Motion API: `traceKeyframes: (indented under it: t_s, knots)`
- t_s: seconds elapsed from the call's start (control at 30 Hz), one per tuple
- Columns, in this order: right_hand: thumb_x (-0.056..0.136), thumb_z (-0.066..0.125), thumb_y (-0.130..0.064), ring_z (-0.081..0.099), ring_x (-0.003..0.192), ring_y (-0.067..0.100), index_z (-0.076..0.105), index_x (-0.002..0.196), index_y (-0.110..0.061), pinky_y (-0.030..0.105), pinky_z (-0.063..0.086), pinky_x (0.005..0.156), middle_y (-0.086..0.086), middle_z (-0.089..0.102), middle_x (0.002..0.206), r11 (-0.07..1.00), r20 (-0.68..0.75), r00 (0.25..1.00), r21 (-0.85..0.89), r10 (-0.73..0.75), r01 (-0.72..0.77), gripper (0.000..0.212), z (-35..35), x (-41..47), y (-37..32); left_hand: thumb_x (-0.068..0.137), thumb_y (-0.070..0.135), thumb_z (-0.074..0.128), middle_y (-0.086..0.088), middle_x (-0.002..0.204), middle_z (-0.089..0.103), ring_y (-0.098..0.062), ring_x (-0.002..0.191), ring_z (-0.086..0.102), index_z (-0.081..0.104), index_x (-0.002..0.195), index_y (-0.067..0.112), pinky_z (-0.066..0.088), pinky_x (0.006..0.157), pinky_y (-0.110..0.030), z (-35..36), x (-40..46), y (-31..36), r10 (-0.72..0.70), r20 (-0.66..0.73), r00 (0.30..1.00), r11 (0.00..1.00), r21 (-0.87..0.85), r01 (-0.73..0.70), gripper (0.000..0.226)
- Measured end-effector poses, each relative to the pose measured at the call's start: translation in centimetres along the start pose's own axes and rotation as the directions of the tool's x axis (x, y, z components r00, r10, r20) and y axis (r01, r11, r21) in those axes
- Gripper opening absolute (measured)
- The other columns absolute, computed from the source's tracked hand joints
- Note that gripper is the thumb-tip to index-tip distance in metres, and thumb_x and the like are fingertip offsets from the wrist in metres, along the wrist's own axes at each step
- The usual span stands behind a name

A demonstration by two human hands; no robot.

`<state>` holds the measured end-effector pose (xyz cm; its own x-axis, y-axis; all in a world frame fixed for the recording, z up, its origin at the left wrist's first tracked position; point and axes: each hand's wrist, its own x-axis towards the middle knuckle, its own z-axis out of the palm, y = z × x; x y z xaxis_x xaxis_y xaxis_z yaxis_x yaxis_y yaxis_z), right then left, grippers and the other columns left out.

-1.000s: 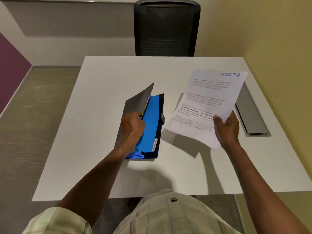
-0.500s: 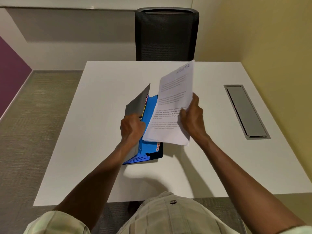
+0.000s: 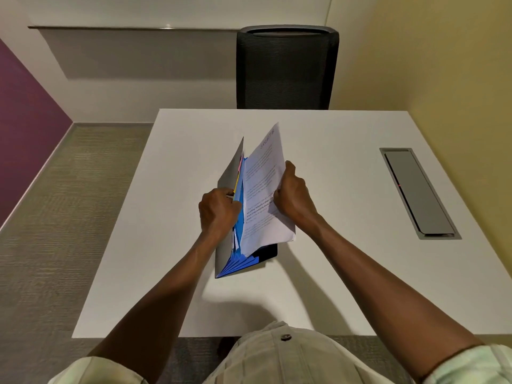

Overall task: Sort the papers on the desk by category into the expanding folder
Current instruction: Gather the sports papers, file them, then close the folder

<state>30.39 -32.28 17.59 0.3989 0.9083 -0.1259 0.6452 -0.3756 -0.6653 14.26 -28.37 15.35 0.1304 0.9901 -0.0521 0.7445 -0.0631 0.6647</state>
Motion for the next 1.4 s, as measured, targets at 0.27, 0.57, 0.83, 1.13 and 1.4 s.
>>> traceKeyframes:
  t_s: [0.27,0.57,0.83,1.13,1.4]
  knots:
    - [0.091,0.059,-0.008,0.062,0.090,0.026,0.028,0.138,-0.004,0.033,0.045,0.064,0.015,0.060,0.110,0.997,0.033,0.999,-0.073,-0.011,0.013,0.057,2.6,0.4,-1.9,0.083,0.016,0.068,-0.010,0.107,0.074,-0.024,0.088,0.068,0.071,0.115,0.008,0.047,0.073,-0.023,-0.7,0.0,-0.4,-0.036,0.007,0.999,0.999,-0.022,0.036,0.033]
    - [0.095,0.047,-0.002,0.049,0.056,0.016,0.022,0.141,0.016,0.023,0.022,0.040,0.011,0.056,0.075,0.979,0.171,0.985,-0.201,0.000,0.035,0.055,7.7,0.1,-3.3,0.081,0.016,0.071,-0.009,0.108,0.074,-0.024,0.096,0.068,0.070,0.119,0.010,0.050,0.081,-0.025,-1.6,-0.4,-0.9,-0.064,0.012,0.998,0.995,-0.074,0.065,0.038]
    - [0.098,0.045,-0.003,0.063,0.092,0.034,-0.007,0.148,0.011,0.034,0.043,0.068,0.027,0.061,0.113,0.958,0.311,0.950,-0.273,0.001,0.088,0.073,9.6,-0.1,-2.6,0.083,0.014,0.072,-0.011,0.108,0.074,-0.024,0.091,0.070,0.070,0.118,0.008,0.050,0.073,-0.024,-1.9,-0.6,-1.6,-0.084,0.000,0.996,0.990,-0.117,0.083,0.036]
    - [0.094,0.049,0.003,0.044,0.057,0.017,0.016,0.145,0.004,0.025,0.029,0.045,0.002,0.038,0.064,0.959,0.297,0.954,-0.277,0.034,0.052,0.060,10.0,-0.8,-2.8,0.083,0.015,0.073,-0.011,0.109,0.073,-0.025,0.095,0.069,0.069,0.120,0.008,0.055,0.087,-0.033,-1.8,-0.3,-2.0,-0.052,-0.014,0.999,0.994,-0.094,0.050,0.038]
    - [0.096,0.045,0.000,0.032,0.050,0.009,0.007,0.148,0.010,0.021,0.020,0.042,0.001,0.033,0.061,0.948,0.251,0.968,-0.308,0.003,0.077,0.065,10.1,-0.8,-2.3,0.084,0.017,0.071,-0.011,0.110,0.073,-0.025,0.095,0.070,0.069,0.122,0.008,0.056,0.086,-0.033,-1.9,-1.0,-2.5,-0.004,-0.033,0.999,0.997,-0.075,0.001,0.039]
